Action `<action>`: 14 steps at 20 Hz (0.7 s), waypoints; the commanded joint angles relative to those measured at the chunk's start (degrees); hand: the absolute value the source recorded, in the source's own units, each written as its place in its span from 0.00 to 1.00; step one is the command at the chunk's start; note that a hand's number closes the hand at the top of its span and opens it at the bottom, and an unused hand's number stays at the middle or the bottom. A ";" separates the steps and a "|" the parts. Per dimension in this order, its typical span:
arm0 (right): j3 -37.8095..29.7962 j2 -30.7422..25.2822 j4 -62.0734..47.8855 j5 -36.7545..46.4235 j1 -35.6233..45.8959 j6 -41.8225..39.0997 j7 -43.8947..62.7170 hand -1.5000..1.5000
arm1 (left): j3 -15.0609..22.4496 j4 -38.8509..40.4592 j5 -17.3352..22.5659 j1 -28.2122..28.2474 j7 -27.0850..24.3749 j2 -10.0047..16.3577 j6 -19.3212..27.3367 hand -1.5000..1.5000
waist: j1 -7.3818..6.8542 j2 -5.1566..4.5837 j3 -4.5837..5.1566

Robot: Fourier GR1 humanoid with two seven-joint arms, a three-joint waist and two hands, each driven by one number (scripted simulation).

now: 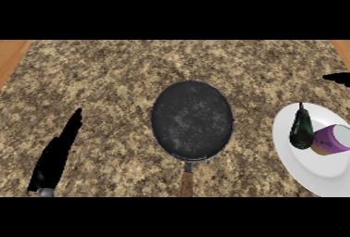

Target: Pick the can from the plate and place it in the pan

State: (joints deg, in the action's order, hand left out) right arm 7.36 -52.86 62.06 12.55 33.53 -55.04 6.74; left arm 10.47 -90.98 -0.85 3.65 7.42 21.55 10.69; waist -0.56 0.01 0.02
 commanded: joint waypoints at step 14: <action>1.80 3.84 4.00 10.89 -3.00 -4.28 5.12 0.00 | -2.43 -1.71 -2.63 2.83 -1.33 -2.26 -3.49 0.50 | -0.24 -0.07 -0.03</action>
State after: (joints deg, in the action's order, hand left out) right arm 8.25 -48.99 68.55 19.65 28.97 -57.63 12.19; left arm 7.98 -90.61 -3.13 3.70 7.47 19.23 8.38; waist -0.23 0.02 0.01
